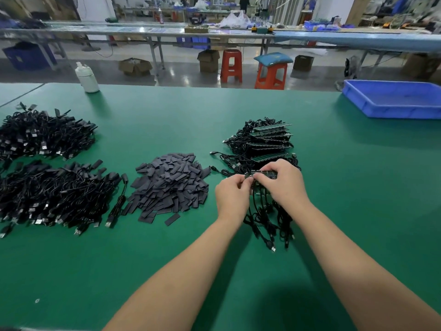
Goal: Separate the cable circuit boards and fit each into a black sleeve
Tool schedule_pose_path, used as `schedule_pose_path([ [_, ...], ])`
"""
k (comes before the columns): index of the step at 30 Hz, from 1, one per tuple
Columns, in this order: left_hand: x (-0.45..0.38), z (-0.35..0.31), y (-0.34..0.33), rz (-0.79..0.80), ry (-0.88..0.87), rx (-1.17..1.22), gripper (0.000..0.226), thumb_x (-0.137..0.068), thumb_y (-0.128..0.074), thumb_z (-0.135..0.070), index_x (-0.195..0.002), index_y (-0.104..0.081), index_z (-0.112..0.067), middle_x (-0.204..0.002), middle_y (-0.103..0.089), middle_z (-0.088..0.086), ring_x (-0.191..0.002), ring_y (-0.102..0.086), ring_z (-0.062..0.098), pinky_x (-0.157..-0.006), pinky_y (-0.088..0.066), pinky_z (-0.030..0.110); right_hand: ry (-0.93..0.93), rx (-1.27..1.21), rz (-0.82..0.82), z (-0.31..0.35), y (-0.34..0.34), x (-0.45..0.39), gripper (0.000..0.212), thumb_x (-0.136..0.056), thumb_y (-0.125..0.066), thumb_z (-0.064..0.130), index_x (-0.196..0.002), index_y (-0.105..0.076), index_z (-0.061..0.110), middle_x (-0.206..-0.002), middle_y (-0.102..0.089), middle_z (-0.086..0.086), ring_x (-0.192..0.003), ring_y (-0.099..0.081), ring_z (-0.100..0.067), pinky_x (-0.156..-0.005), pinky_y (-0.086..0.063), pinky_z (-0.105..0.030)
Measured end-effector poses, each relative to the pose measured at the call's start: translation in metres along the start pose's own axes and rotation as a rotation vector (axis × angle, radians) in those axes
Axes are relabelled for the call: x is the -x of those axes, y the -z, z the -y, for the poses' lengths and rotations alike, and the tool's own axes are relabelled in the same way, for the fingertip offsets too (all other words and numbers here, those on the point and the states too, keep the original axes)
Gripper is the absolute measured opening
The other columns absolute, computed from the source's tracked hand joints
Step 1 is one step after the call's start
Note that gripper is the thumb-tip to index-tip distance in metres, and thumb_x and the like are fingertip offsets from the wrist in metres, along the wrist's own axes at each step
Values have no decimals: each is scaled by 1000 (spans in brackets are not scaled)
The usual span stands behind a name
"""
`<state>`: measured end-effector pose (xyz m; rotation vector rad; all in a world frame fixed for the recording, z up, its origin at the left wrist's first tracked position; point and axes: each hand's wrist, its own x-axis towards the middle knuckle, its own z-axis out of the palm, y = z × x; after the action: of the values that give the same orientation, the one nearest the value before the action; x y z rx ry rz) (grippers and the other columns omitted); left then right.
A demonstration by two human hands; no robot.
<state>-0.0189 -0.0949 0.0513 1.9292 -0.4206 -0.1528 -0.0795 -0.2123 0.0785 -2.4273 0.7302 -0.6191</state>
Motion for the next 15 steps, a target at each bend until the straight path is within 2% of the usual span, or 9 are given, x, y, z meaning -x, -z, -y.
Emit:
schedule_pose_path([
  [3,-3,2,12,-39,-11,46,32,-95,-61,-31,-67,-61,-14,-57,-66,-2,-48,-56,1,-46,-36,14,-35,49,71,-8,13,-6,19,-86,-71,46,-94,-65,30,-101,-58,8,-93,-53,-14,-77,-43,-33],
  [4,-5,5,18,-24,-30,38,31,-95,-60,-32,-68,-62,-16,-58,-66,-2,-51,-59,3,-50,-41,17,-43,55,103,-12,18,-9,17,-87,-70,45,-93,-62,32,-103,-57,8,-94,-53,-14,-76,-42,-33],
  [6,-9,10,31,32,-79,23,31,-94,-61,-35,-68,-62,-19,-61,-66,1,-60,-63,17,-60,-49,31,-37,40,149,-22,26,-16,8,-93,-65,37,-95,-58,33,-108,-57,6,-99,-54,-16,-79,-40,-32],
  [8,-11,14,42,78,-131,12,33,-93,-62,-37,-65,-57,-22,-61,-63,2,-62,-61,24,-61,-48,36,-23,25,183,-30,29,-22,6,-97,-59,28,-100,-57,32,-114,-56,3,-102,-55,-18,-83,-39,-31],
  [9,-10,16,47,94,-158,-1,33,-92,-63,-39,-64,-56,-24,-60,-59,-2,-59,-58,19,-59,-45,34,-22,30,191,-33,28,-25,8,-98,-58,26,-102,-57,32,-116,-56,2,-100,-56,-20,-82,-38,-31],
  [11,-9,18,54,113,-211,-48,29,-90,-66,-40,-64,-57,-33,-62,-55,-13,-57,-49,4,-57,-36,19,-34,64,179,-37,22,-31,13,-99,-57,22,-107,-61,31,-120,-53,-2,-95,-58,-23,-78,-38,-30],
  [13,-8,18,57,127,-246,-76,26,-88,-69,-38,-65,-59,-35,-69,-54,-13,-63,-48,1,-60,-33,12,-60,112,161,-41,12,-36,21,-99,-56,17,-114,-62,29,-126,-47,-4,-87,-57,-19,-76,-41,-29],
  [15,-6,17,58,157,-257,-72,26,-87,-70,-37,-66,-60,-28,-67,-52,-12,-60,-45,1,-58,-34,11,-88,119,192,-44,1,-39,29,-99,-54,15,-125,-58,29,-135,-43,-4,-79,-56,-14,-73,-45,-29],
])
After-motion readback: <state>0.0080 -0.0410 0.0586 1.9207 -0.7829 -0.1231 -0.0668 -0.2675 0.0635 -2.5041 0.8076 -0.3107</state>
